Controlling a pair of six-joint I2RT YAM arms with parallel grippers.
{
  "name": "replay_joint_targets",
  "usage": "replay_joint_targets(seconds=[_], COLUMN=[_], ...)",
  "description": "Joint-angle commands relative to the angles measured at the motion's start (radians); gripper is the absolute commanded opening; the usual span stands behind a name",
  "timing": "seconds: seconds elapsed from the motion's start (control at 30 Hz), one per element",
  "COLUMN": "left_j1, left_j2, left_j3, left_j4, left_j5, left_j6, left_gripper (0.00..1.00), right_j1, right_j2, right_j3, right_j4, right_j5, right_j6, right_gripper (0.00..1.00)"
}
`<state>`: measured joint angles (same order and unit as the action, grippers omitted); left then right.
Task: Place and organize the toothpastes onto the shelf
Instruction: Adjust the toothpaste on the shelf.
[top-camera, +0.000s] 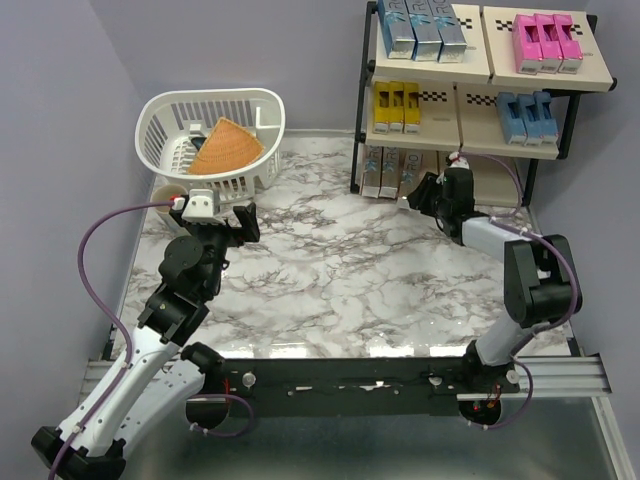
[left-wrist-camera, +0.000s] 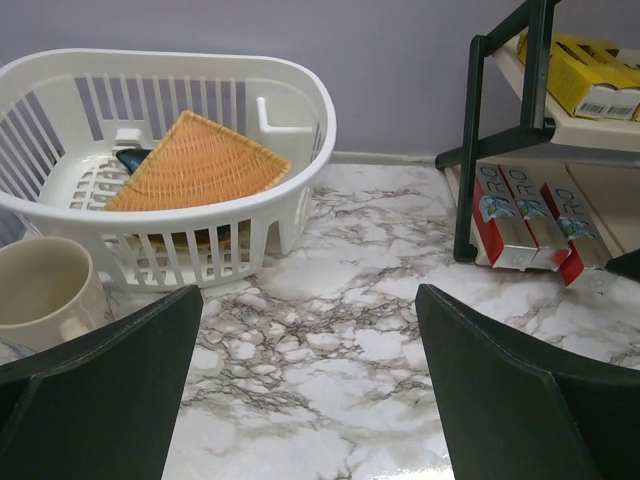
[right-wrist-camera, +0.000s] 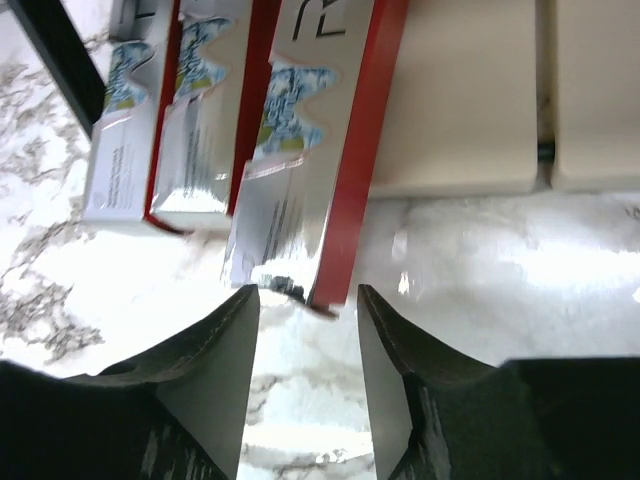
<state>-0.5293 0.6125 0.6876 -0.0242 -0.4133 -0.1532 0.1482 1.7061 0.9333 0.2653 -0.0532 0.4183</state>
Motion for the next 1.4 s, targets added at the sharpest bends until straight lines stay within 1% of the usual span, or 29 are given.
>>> replay_joint_targets(seconds=[0.0, 0.1, 0.17, 0.23, 0.27, 0.33, 0.37, 0.43, 0.53, 0.73, 0.93, 1.1, 1.13, 1.23, 1.27, 1.33, 1.37], left_j1=[0.006, 0.006, 0.006, 0.006, 0.006, 0.006, 0.006, 0.006, 0.006, 0.006, 0.005, 0.006, 0.006, 0.006, 0.006, 0.005, 0.006], left_j2=[0.0, 0.0, 0.001, 0.0, 0.0, -0.002, -0.002, -0.002, -0.003, -0.003, -0.005, -0.003, -0.002, 0.001, 0.0, 0.0, 0.001], left_j3=[-0.008, -0.008, -0.007, -0.008, -0.008, -0.008, -0.008, -0.011, -0.008, -0.008, -0.008, -0.008, -0.008, -0.01, -0.011, -0.01, -0.01], left_j4=[0.02, 0.02, 0.02, 0.02, 0.02, 0.02, 0.02, 0.02, 0.02, 0.02, 0.02, 0.02, 0.02, 0.021, 0.02, 0.02, 0.02], left_j5=[0.025, 0.019, 0.021, 0.021, 0.021, 0.019, 0.018, 0.016, 0.018, 0.013, 0.013, 0.011, 0.011, 0.013, 0.01, 0.01, 0.014], left_j6=[0.007, 0.006, 0.007, 0.007, 0.007, 0.009, 0.009, 0.009, 0.009, 0.014, 0.015, 0.017, 0.015, 0.017, 0.017, 0.015, 0.015], left_gripper=[0.99, 0.99, 0.99, 0.99, 0.99, 0.99, 0.99, 0.99, 0.99, 0.99, 0.99, 0.99, 0.99, 0.99, 0.99, 0.99, 0.99], right_j1=[-0.002, -0.004, -0.002, -0.004, -0.004, -0.004, -0.002, -0.002, -0.004, -0.012, -0.033, -0.061, -0.064, -0.081, -0.085, -0.108, -0.117], right_j2=[-0.132, -0.171, -0.174, -0.158, -0.152, -0.12, -0.106, -0.07, -0.039, 0.021, 0.069, 0.096, 0.104, 0.089, 0.066, 0.04, 0.03], right_j3=[-0.121, -0.172, -0.195, -0.237, -0.247, -0.255, -0.257, -0.254, -0.228, -0.162, -0.108, -0.103, -0.103, -0.148, -0.174, -0.244, -0.275], right_j4=[0.046, 0.06, 0.084, 0.13, 0.173, 0.204, 0.234, 0.259, 0.265, 0.264, 0.296, 0.338, 0.347, 0.423, 0.493, 0.532, 0.598], right_j5=[-0.004, -0.04, -0.076, -0.112, -0.122, -0.154, -0.161, -0.157, -0.096, -0.007, 0.022, 0.006, -0.019, -0.107, -0.122, -0.134, -0.134], right_j6=[0.014, 0.062, 0.135, 0.183, 0.224, 0.264, 0.292, 0.318, 0.335, 0.332, 0.324, 0.356, 0.358, 0.389, 0.399, 0.454, 0.474], right_gripper=[0.53, 0.52, 0.47, 0.39, 0.36, 0.3, 0.29, 0.28, 0.23, 0.21, 0.21, 0.21, 0.21, 0.21, 0.21, 0.21, 0.21])
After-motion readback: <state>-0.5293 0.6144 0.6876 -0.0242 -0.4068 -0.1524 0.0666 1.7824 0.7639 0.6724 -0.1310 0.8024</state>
